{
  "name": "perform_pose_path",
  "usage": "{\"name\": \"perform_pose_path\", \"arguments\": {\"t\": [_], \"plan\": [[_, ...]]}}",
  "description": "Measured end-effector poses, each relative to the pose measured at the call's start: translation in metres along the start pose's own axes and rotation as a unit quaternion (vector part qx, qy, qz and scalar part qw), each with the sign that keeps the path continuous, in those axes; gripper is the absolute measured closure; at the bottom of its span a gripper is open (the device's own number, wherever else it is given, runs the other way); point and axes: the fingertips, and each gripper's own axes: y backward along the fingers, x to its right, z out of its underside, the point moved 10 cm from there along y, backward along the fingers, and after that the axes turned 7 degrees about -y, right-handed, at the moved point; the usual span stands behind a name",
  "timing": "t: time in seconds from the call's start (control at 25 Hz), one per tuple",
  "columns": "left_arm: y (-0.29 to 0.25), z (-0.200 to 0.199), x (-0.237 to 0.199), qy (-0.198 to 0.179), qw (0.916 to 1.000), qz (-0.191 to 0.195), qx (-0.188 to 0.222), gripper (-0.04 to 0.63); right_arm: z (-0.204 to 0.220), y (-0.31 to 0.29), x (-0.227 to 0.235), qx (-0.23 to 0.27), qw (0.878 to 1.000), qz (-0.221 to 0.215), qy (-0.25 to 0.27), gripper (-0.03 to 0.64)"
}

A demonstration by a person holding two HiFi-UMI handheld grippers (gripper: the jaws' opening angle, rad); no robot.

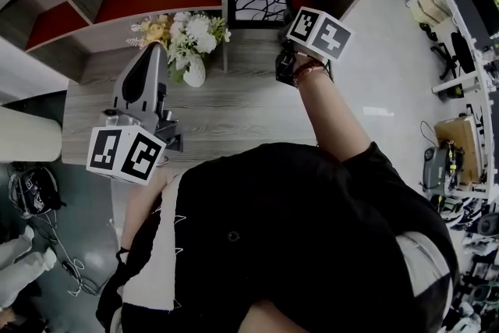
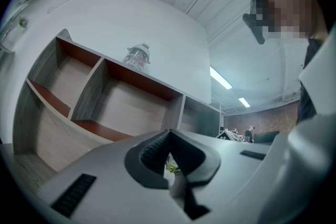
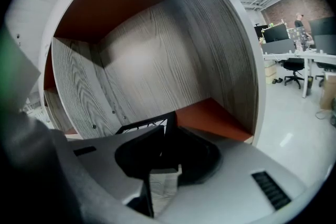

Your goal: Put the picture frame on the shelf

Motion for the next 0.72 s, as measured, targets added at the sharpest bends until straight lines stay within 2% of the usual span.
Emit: {"name": "perform_pose_path", "arguments": {"t": [0.32,0.72], "plan": [[-0.0027,0.0006,0.0041,-0.001,1.0,0.003,-0.001,0.584,0.0041,0.0035,-0.0016,0.003,1.0,0.005,-0.004,0.538],[-0.0046,0.0039,0.0093,0.0,1.0,0.003,-0.006,0.584,0.0039,0.0029,0.0026,0.004,1.0,-0.016,-0.016,0.535]]}}
